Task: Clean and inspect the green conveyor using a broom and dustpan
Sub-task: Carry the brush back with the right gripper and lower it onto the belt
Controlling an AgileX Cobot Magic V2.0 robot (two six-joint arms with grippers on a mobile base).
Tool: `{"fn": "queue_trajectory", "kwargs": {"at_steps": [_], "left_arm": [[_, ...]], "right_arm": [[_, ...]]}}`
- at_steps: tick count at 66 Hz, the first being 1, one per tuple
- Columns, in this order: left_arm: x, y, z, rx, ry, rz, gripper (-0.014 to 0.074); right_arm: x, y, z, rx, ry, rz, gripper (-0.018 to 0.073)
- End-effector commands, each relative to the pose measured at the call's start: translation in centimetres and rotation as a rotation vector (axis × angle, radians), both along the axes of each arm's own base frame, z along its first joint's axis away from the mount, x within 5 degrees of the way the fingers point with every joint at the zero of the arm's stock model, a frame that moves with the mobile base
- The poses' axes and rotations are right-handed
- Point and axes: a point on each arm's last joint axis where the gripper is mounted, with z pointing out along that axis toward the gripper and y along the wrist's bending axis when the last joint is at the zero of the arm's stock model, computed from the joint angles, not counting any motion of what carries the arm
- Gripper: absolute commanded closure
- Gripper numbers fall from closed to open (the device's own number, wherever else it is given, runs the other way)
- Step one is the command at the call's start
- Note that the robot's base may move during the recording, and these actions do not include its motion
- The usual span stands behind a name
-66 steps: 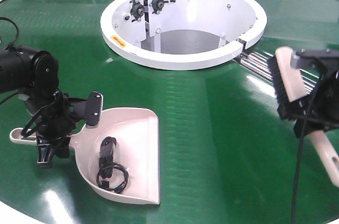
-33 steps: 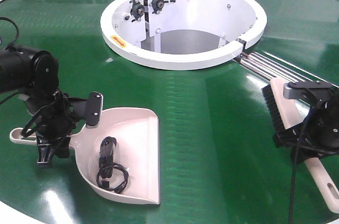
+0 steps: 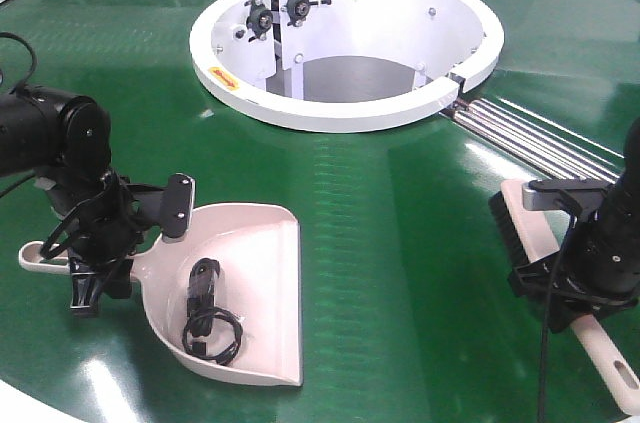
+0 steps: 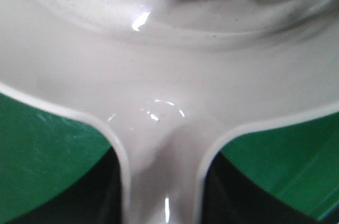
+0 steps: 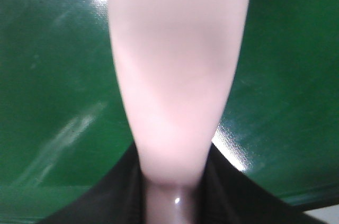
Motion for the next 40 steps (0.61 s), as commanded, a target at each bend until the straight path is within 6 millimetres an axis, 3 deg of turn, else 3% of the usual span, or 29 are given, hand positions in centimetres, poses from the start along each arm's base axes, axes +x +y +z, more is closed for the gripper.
{"fn": "queue_trajectory", "kwargs": {"at_steps": [1,13,23,40], "left_arm": [[0.43,-0.45,2.21,-0.050,-0.112,0.013,0.0596],[0.86,-0.19,2.27,-0.020,-0.160,-0.009,0.0566],[0.95,-0.06,2.29,-0.004,-0.170,-0.019,0.0513],[0.85,-0.03,2.27,-0.001,-0.159,-0.018,0.0318]], "right_arm": [[0.37,0.02,1.01,-0.002,-0.047,0.013,0.0517],[0.68,0.03,0.43,-0.002,-0.040,0.007,0.0450],[0.79,0.03,0.43,-0.003,-0.053,0.004,0.0343],[0.81,0.03,0.43,-0.003,-0.055,0.003,0.0137]]}}
